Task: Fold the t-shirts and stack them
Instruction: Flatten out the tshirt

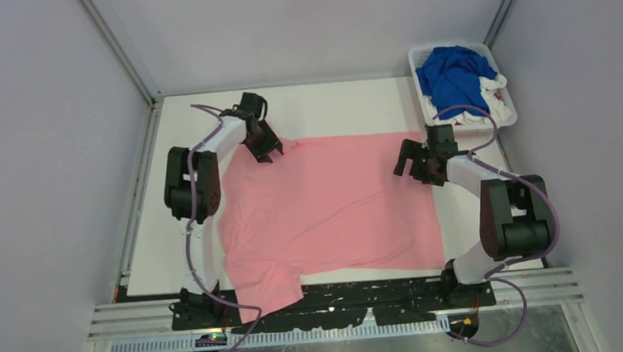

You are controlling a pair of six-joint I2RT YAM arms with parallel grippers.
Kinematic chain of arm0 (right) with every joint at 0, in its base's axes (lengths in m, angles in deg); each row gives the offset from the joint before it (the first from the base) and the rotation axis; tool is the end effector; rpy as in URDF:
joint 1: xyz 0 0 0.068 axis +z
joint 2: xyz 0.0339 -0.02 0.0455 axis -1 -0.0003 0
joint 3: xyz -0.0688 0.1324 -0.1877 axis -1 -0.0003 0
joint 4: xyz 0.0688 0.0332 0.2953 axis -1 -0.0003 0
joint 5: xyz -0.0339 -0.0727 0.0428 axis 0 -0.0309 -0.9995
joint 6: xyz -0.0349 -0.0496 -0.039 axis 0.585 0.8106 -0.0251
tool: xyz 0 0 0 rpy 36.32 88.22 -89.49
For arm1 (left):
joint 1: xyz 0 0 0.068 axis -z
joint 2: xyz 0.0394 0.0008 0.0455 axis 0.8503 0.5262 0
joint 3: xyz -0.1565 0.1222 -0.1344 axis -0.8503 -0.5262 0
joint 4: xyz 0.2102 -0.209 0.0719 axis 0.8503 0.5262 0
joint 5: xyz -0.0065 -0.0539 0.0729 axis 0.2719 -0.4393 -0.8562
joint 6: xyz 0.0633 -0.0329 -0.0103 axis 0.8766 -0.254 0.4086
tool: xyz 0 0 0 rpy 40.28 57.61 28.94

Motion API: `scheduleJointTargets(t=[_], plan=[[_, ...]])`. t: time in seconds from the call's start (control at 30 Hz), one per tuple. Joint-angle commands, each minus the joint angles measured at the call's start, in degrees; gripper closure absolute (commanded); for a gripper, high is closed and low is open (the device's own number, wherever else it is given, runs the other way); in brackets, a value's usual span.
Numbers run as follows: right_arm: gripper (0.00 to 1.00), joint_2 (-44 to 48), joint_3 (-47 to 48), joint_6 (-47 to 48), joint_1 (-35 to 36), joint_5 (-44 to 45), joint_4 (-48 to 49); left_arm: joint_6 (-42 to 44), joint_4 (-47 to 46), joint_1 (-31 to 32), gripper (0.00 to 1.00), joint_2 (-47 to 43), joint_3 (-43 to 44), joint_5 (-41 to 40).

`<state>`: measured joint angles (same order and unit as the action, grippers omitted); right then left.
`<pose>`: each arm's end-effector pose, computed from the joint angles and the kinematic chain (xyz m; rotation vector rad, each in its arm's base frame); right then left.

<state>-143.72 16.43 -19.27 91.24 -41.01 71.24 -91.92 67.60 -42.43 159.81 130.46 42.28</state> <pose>0.3484 0.0131 0.0824 0.3603 2.5064 0.2583 0.4699 -0.1380 0.1035 -0.7848 2.6868 -0.4165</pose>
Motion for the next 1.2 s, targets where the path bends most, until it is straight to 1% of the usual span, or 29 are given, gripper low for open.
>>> scheduleJointTargets(t=[0.0, 0.1, 0.33, 0.43, 0.6, 0.67, 0.73, 0.8, 0.97, 1.17], plan=[[0.00, 3.3, -1.6, 1.7, -0.3, -3.6, 1.5, -2.8, 0.0, 0.4, 0.55, 1.2, 4.1, -0.9], [0.00, 4.4, -1.9, 1.9, -0.3, -3.4, 1.6, -3.4, 2.5, 0.5, 0.56, 3.4, 8.2, -1.0], [0.00, 7.6, -2.7, 2.6, -0.2, -2.6, 1.6, -5.5, 1.3, 1.2, 0.62, 4.4, 9.6, -1.7], [0.00, 8.5, -2.8, 2.7, -0.3, -2.3, 1.3, -5.1, 3.2, 1.9, 0.62, 4.3, 9.9, -2.0], [0.00, 8.3, -3.0, 3.0, -0.4, 1.1, -0.1, -3.7, 8.6, 2.6, 0.62, 4.0, 10.6, -2.8], [0.00, 8.0, -2.9, 3.2, -0.4, 0.5, -0.3, -2.9, 10.6, 2.6, 0.62, 3.8, 10.3, -2.2], [0.00, 7.8, -3.0, 3.3, -0.4, -0.7, 0.0, -2.6, 11.9, 2.5, 0.62, 3.5, 9.9, -3.8], [0.00, 8.0, -3.3, 3.3, -0.4, -1.2, 0.2, -2.7, 12.6, 2.2, 0.62, 3.6, 10.0, -6.6], [0.00, 10.5, -4.7, 3.3, -0.4, -1.7, 0.6, -2.0, 12.1, 0.9, 0.62, 4.9, 11.4, -7.2], [0.00, 11.4, -5.2, 3.5, -0.4, -1.4, 0.8, 0.0, 13.0, 0.7, 0.57, 6.9, 15.2, -7.6]])
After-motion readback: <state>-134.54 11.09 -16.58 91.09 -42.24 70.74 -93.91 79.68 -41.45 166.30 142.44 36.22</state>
